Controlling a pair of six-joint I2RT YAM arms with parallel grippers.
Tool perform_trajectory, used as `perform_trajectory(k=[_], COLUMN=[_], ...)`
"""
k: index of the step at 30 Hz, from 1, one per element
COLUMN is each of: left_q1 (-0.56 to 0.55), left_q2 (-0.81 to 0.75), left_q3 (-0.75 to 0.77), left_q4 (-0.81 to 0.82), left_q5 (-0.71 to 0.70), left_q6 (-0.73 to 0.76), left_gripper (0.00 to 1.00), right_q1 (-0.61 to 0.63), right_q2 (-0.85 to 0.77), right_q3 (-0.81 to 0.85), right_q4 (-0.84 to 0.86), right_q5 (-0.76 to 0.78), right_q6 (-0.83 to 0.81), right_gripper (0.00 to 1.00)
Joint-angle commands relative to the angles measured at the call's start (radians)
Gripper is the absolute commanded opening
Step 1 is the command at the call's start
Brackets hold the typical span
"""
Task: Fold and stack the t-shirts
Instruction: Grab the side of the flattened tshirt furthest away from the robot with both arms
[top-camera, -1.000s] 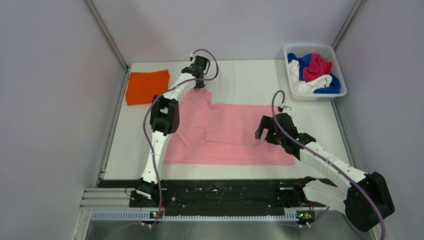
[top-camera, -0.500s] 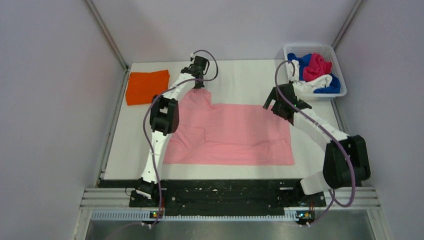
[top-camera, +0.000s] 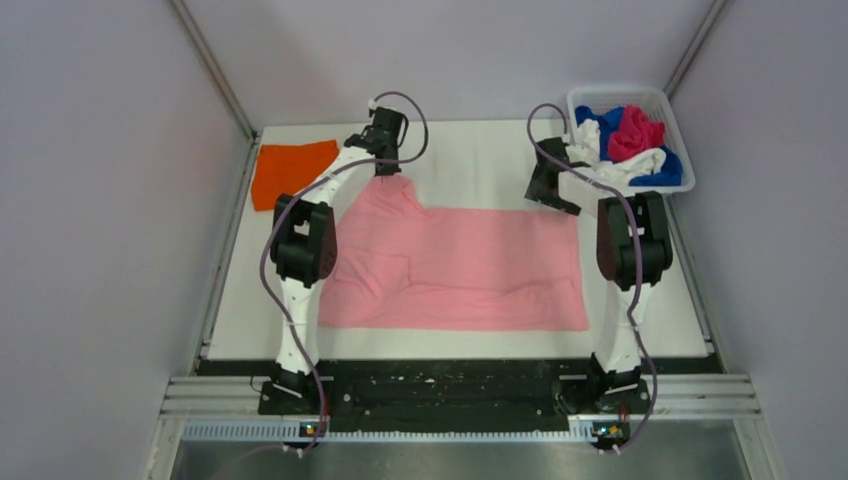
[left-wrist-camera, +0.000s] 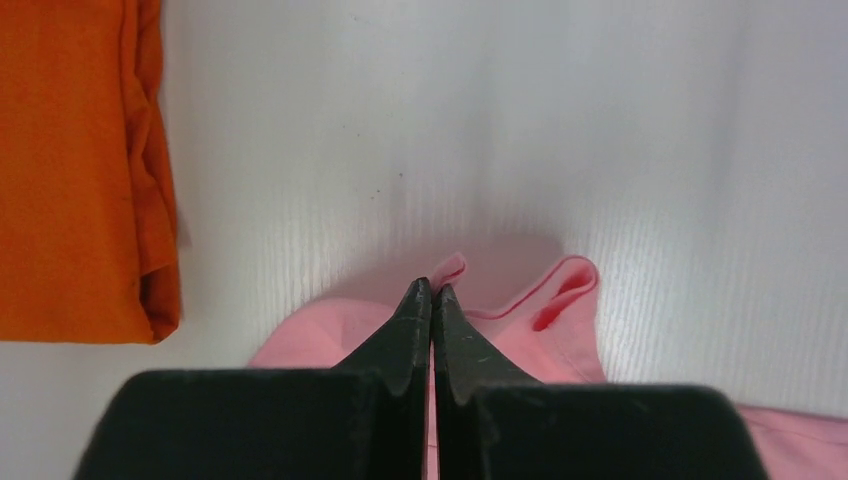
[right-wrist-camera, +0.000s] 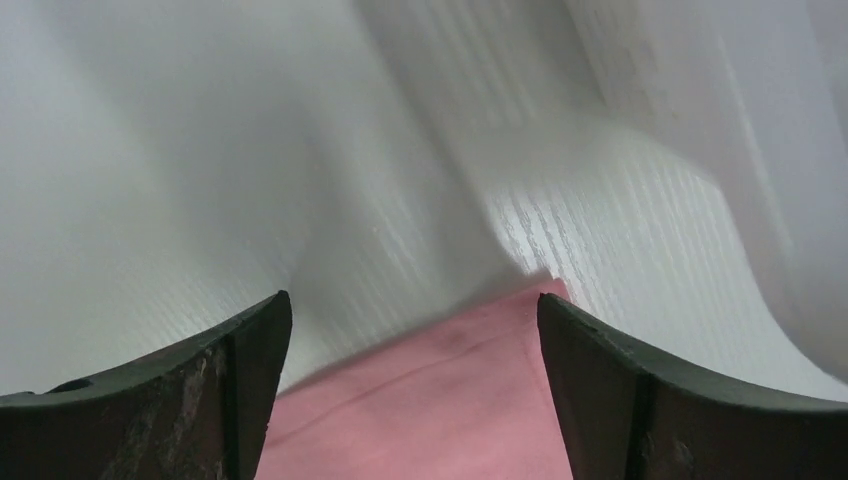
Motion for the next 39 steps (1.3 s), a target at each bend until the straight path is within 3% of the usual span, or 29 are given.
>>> perform_trajectory(k=[1, 7, 13, 18, 29, 31, 36, 39], left_q1=[-0.021, -0.041, -0.052, -0.059, -0.066, -0.068, -0.07, -0.072], left_q2=[-0.108, -0.147, -0.178, -0.196, -0.229, -0.239, -0.262, -0.282], left_q3=[-0.052, -0.099, -0.131, -0.149, -0.163, -0.177, -0.207, -0.235], left_q4=[0.066, 0.068, 0.056, 0.052, 0.018, 0.019, 0.022, 0.022], left_q5=[0.003, -0.02, -0.031, -0.057, -0.083, -0.084, -0.084, -0.08], left_q6=[-0.01, -0.012, -0.024, -0.029, -0.048, -0.049, -0.048, -0.05], left_gripper=[0.0, 0.0, 0.0, 0.0, 0.0, 0.0, 0.0, 0.0], right_q1=[-0.032, -0.038, -0.038, -0.037, -0.032, -0.032, -0.031, -0.027], right_q2=[0.022, -0.004, -0.035, -0.058, -0.139, -0.132, -0.116, -0.114], right_q3=[0.051, 0.001, -0.072, -0.109, -0.168, -0.157, -0.128, -0.113], right_q4=[-0.05, -0.059, -0.04, -0.023, 0.003, 0.013, 0.048, 0.054], right_q5=[0.04, 0.084, 0.088, 0.048, 0.077, 0.081, 0.096, 0.098], right_q6=[-0.013, -0.019, -0.016, -0.004, 0.019, 0.019, 0.002, -0.014], right_gripper=[0.9, 0.87, 0.68, 0.6, 0.5, 0.45, 0.13, 0.0])
